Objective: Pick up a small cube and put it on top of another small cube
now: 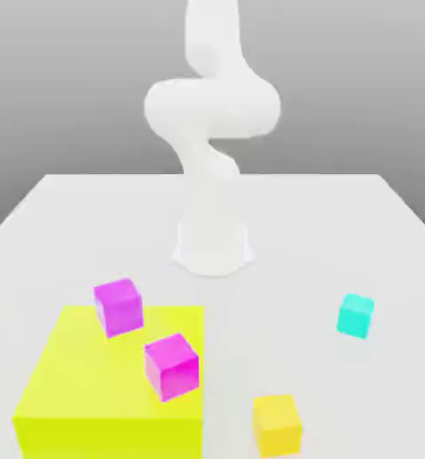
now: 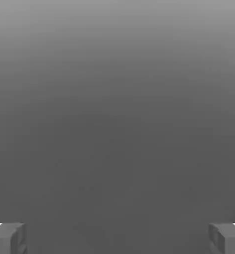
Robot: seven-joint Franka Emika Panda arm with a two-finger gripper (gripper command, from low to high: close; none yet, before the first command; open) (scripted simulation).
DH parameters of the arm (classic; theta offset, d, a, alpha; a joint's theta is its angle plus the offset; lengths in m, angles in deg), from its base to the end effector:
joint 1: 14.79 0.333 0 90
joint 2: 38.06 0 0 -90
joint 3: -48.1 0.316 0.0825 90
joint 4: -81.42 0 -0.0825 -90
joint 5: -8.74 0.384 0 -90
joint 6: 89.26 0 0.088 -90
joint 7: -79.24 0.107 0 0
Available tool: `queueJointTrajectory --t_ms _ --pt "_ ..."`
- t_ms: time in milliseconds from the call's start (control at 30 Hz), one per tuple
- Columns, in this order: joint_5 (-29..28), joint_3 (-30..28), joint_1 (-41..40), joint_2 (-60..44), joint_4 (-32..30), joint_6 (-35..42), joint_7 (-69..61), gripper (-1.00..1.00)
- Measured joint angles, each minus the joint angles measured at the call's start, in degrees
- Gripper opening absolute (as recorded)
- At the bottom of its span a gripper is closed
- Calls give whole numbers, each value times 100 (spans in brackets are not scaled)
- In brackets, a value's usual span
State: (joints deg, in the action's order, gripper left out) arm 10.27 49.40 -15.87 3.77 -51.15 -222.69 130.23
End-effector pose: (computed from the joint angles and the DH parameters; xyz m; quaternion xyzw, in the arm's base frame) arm 0.3730 0.0050 0.6819 -0.8393 0.4038 -0.3263 0.1611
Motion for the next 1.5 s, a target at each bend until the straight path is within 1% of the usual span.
queueJointTrajectory --t_ms 233,433,633,800,967,1100,1267,1300,1500 --pt "358 485 -338 -1127 -221 -463 1524 0" --pt "459 939 -587 -2066 -408 -857 2944 0" --pt "321 1356 -783 -3022 -599 -1264 4533 0" --pt "-9 1565 -827 -3842 -759 -1605 6011 0" --pt "-465 1471 -631 -4673 -914 -1933 7579 0" --pt "-783 1217 -327 -5325 -1036 -2188 8801 0" --pt "-1244 784 40 -6313 -904 -2897 9415 0" --pt "-1310 703 105 -6491 -868 -3036 9472 -100" --pt "-1345 657 143 -6580 -850 -3123 9501 -100"
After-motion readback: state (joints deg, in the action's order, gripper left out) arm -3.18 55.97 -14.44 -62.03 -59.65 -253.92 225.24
